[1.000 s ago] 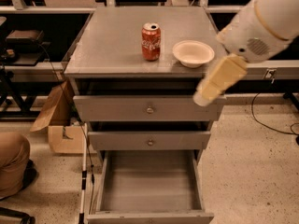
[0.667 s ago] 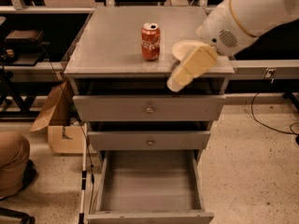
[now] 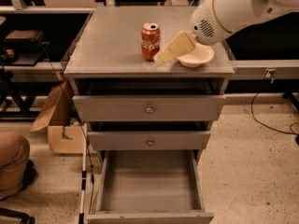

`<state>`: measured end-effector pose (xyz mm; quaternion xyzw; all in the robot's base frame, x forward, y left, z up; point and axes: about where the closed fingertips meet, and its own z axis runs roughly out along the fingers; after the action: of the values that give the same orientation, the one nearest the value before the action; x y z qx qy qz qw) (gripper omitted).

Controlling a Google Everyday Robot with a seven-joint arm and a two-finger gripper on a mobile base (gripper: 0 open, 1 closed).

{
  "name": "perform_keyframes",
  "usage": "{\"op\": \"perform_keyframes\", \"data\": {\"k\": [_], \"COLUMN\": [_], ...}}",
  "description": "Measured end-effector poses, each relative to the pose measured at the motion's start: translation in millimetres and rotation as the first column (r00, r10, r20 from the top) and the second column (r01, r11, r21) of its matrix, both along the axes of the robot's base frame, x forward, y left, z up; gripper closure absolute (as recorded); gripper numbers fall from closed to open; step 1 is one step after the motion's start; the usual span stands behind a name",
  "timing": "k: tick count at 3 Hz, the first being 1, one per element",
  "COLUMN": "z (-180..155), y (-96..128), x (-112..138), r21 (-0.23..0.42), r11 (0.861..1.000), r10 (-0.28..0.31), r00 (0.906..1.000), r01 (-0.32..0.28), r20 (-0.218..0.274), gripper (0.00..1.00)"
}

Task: Place coke can into bottom drawer

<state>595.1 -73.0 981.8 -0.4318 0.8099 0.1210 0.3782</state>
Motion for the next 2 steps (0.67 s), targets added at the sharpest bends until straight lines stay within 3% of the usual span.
{"op": "perform_keyframes", "data": {"k": [1, 2], "z": [-3, 4], "y": [-10, -5], "x": [22, 39], "r21": [0.031, 0.064], "r11": [0.997, 0.994], "r10": [-0.068, -0.096], "r00": [0.9975, 0.9944], "r01": [0.067, 0.093], "r20": [0.018, 0.043], "gripper": [0.41, 0.68]}}
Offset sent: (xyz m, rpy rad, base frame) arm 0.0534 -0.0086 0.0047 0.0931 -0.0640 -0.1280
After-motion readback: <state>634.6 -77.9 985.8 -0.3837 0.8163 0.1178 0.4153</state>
